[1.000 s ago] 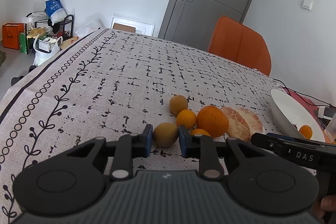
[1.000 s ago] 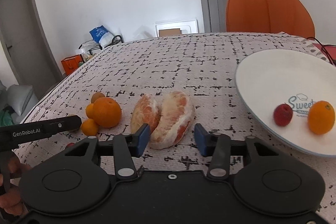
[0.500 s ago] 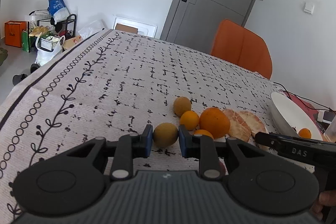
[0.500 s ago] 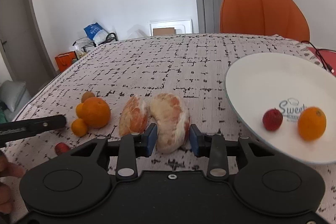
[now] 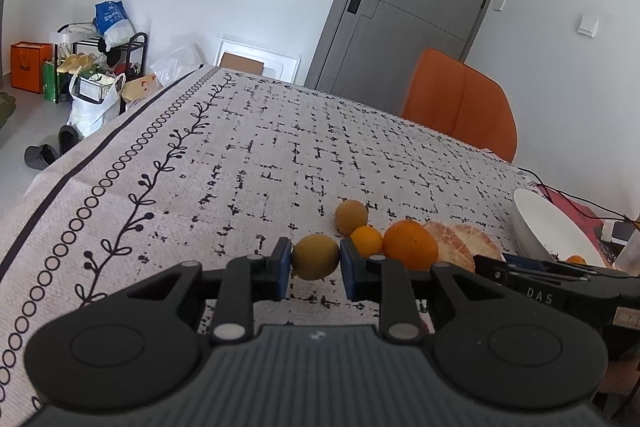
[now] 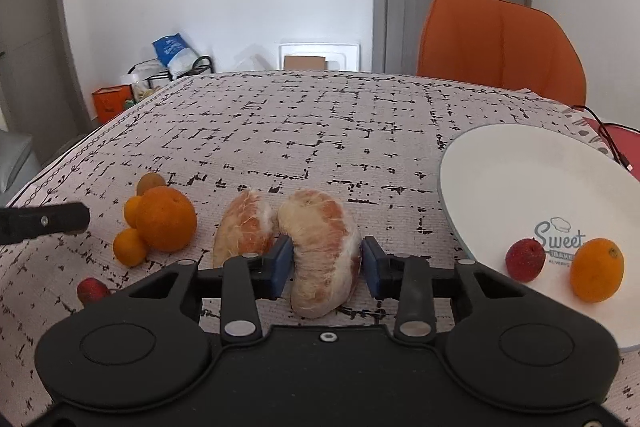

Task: Organize fruits
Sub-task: 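Carry the pomelo segment with the right tool into the bowl while the left tool places the kiwi there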

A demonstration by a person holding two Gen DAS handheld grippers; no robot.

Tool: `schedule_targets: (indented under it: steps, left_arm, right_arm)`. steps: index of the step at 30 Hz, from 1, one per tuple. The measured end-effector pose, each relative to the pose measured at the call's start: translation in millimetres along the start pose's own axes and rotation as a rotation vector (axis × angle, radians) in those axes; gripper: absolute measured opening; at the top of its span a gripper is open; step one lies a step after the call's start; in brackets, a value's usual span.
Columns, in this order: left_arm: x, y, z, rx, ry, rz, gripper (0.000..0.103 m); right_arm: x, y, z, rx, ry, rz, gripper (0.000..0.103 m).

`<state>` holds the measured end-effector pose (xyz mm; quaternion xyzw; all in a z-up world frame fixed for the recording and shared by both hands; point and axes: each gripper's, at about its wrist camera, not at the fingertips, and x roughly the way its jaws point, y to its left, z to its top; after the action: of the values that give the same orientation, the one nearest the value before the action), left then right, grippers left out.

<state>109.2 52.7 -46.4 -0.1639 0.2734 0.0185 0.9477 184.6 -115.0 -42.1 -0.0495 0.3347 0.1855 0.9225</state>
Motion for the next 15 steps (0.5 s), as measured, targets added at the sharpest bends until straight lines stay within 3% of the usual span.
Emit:
schedule_targets:
  steps: [15]
  left_arm:
    - [-3.0,-30.2,2.9,0.053,-0.006,-0.037,0.025]
  right_arm:
    - [-39.5,-22.0,1.7,0.088,-0.092,0.06,0.034]
